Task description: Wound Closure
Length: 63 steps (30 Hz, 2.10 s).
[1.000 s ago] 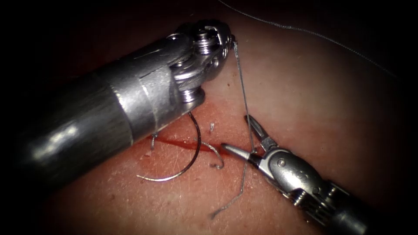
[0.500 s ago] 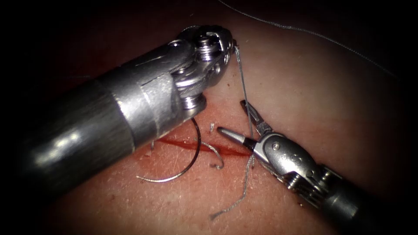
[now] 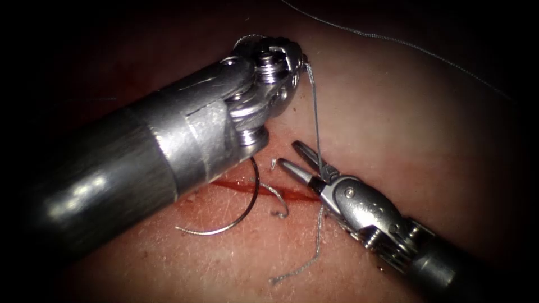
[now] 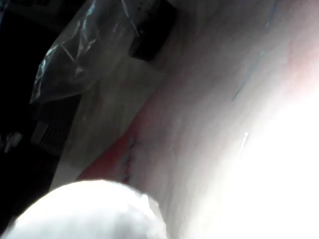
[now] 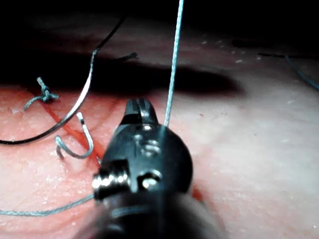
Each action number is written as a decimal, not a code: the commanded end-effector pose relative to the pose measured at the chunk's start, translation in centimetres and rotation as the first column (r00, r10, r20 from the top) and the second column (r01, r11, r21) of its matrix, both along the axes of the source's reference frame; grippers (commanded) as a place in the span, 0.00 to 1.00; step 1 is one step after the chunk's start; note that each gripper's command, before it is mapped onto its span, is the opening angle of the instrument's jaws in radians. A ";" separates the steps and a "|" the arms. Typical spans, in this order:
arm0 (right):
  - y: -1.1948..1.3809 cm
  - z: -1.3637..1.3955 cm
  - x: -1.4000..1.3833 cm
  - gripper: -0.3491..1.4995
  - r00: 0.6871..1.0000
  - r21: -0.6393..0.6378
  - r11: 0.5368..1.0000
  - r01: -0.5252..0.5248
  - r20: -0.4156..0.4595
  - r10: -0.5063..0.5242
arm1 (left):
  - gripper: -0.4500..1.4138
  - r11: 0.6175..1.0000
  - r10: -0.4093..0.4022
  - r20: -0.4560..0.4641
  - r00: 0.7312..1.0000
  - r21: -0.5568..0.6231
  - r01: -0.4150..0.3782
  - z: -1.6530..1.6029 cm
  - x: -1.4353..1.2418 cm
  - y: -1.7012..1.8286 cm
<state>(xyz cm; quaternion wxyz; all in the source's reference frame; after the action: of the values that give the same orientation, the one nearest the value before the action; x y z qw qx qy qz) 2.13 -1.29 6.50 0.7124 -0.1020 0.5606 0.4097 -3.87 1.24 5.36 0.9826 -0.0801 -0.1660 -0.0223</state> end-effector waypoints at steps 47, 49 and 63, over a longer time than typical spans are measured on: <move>-0.08 0.05 -1.14 0.74 0.994 -0.016 0.994 -0.104 0.025 0.105 | 0.91 0.988 -0.082 -0.029 0.996 0.131 0.085 -0.43 0.37 -1.40; -0.08 0.06 -1.14 0.74 0.995 -0.016 0.995 -0.101 0.023 0.102 | 0.91 0.988 -0.045 0.029 0.999 0.152 0.040 -0.48 0.19 -1.50; -0.11 0.06 -1.13 0.73 0.996 -0.017 0.996 -0.090 0.018 0.090 | 0.82 0.953 0.172 0.070 0.983 0.240 -0.184 0.17 0.01 -2.10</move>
<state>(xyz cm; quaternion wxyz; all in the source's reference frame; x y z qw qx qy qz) 0.95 -1.50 6.59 0.6991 -0.1347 0.5498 0.4368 -3.81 -0.96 5.67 0.9784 0.0629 -0.1914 0.0470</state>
